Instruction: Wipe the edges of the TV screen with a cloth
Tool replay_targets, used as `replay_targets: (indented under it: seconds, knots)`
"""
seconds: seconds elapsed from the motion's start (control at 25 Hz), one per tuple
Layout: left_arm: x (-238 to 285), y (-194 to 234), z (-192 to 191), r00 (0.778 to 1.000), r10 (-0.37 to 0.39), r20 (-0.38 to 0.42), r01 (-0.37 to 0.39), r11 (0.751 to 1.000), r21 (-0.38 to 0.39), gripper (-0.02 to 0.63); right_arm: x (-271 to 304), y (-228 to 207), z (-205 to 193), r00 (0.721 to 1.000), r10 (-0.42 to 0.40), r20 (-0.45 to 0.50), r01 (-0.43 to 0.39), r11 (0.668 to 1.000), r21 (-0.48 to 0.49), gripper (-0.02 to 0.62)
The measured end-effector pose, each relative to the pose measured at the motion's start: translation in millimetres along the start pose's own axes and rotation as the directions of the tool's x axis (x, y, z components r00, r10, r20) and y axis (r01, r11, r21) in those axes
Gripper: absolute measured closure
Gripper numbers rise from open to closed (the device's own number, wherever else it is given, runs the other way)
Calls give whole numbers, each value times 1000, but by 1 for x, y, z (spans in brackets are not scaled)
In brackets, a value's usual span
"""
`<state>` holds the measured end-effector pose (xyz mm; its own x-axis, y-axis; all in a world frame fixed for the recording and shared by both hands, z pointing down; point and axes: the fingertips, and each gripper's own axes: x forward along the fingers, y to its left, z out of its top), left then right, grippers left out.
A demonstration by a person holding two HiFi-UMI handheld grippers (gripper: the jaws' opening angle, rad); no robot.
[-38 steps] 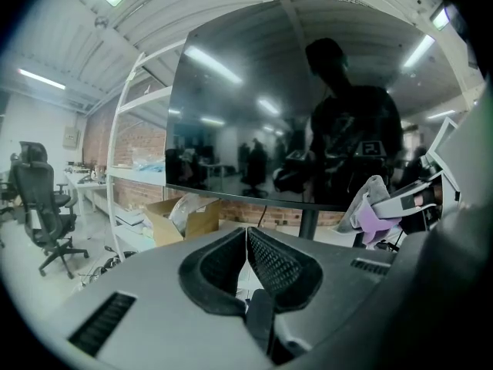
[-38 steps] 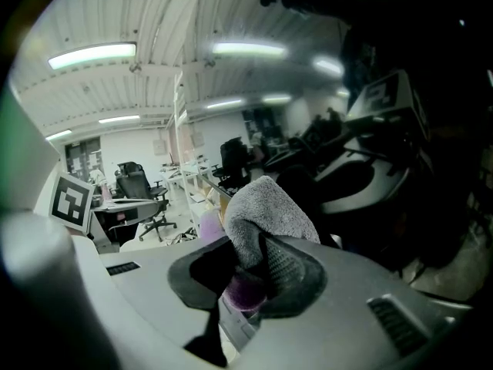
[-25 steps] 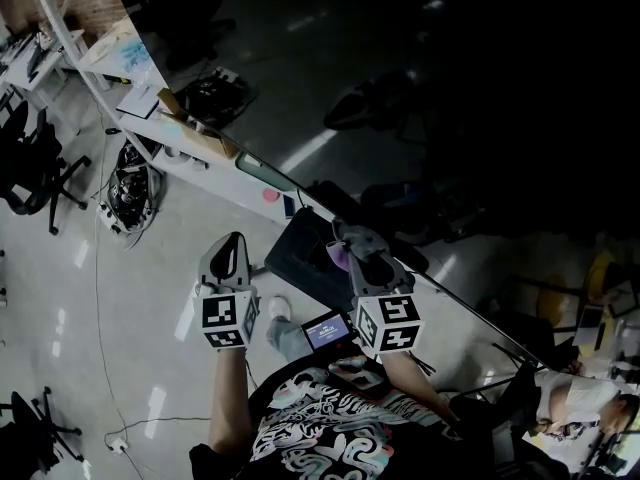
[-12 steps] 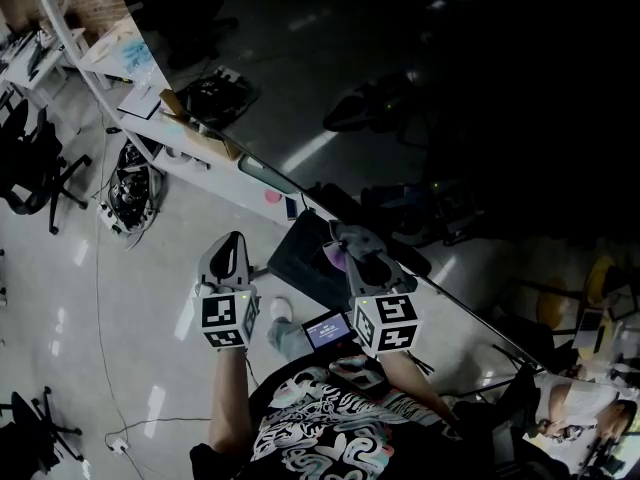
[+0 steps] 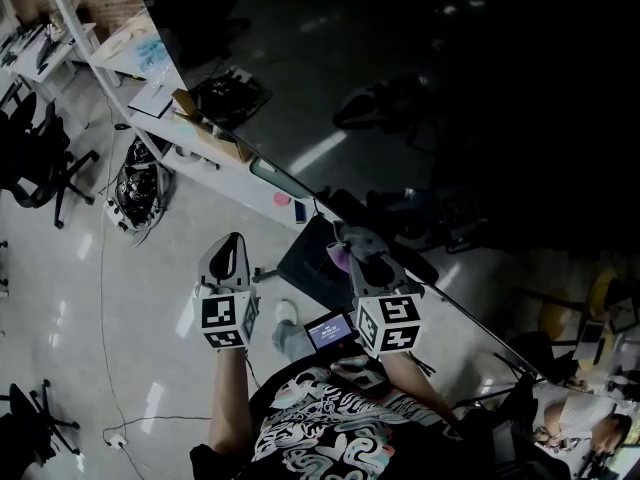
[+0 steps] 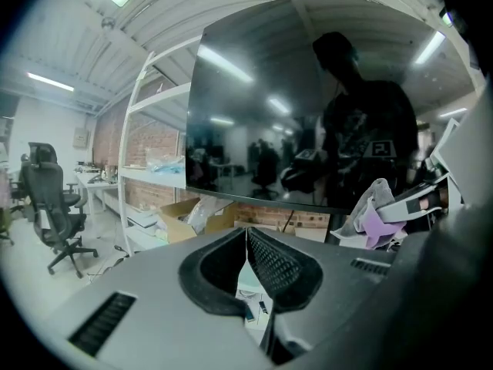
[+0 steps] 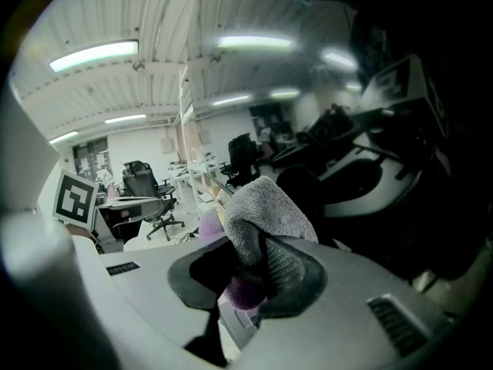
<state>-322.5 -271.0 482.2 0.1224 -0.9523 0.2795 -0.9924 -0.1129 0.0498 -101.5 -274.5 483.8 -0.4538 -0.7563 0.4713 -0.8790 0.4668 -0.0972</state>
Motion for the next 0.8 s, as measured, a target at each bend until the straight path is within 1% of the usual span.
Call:
replay_targets:
  seconds: [0.48, 0.68, 0.8]
  knots:
    - [14, 26, 3, 1000, 18, -5, -18, 1000, -6, 586, 28, 13, 10, 1000, 22, -13, -22, 1000, -17, 500]
    - [24, 28, 9, 1000, -6, -3, 6, 1000, 23, 584, 39, 17, 16, 1000, 23, -15, -23, 1000, -20, 500]
    - [28, 34, 10, 1000, -11, -6, 11, 1000, 25, 586, 46, 22, 18, 1000, 24, -14, -24, 1000, -18, 500]
